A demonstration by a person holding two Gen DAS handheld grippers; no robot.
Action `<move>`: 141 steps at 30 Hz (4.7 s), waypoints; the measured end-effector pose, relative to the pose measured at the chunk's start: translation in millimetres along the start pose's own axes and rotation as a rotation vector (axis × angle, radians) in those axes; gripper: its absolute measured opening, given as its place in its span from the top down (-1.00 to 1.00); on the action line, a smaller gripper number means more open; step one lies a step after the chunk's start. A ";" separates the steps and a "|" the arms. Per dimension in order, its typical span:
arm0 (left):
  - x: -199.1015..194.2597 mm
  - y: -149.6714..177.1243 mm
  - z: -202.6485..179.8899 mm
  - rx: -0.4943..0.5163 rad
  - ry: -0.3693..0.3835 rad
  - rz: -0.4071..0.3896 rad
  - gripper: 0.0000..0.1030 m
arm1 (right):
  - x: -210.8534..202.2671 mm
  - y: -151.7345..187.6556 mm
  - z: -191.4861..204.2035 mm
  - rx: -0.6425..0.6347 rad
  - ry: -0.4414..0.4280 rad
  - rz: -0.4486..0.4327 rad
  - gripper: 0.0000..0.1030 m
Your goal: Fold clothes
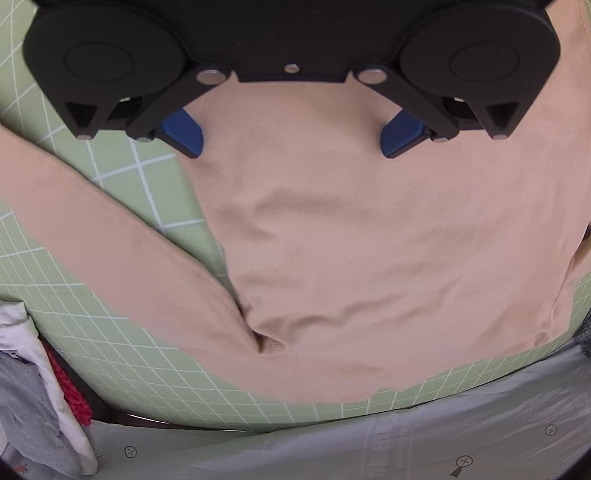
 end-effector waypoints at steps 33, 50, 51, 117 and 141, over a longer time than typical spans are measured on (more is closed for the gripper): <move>-52.2 -45.8 -43.6 0.113 0.191 -0.329 0.95 | 1.4 -0.1 0.9 0.011 0.011 -0.030 -1.00; -23.2 2.5 -53.0 0.028 0.369 -0.050 -0.12 | -0.8 2.0 3.5 0.009 0.010 -0.062 -1.00; -28.0 -3.5 -44.7 0.002 0.358 -0.067 -0.12 | -0.9 2.1 3.4 0.008 0.009 -0.064 -1.00; -21.3 66.5 169.8 0.147 -0.182 0.078 0.94 | -6.8 9.3 4.3 0.069 0.066 -0.115 -1.00; -27.4 72.4 191.5 0.014 -0.174 0.039 0.98 | -10.2 13.7 6.0 0.094 0.077 -0.098 -1.00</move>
Point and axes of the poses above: each gripper's, at about its wrist camera, not at the fingertips, and x roughly the way its jaws point, z to its left, y to its underside, the point moved 5 cm from there along x, roughly the way its jaws point, and after that the axes turned 8 degrees about -z, right-handed, at the moved point
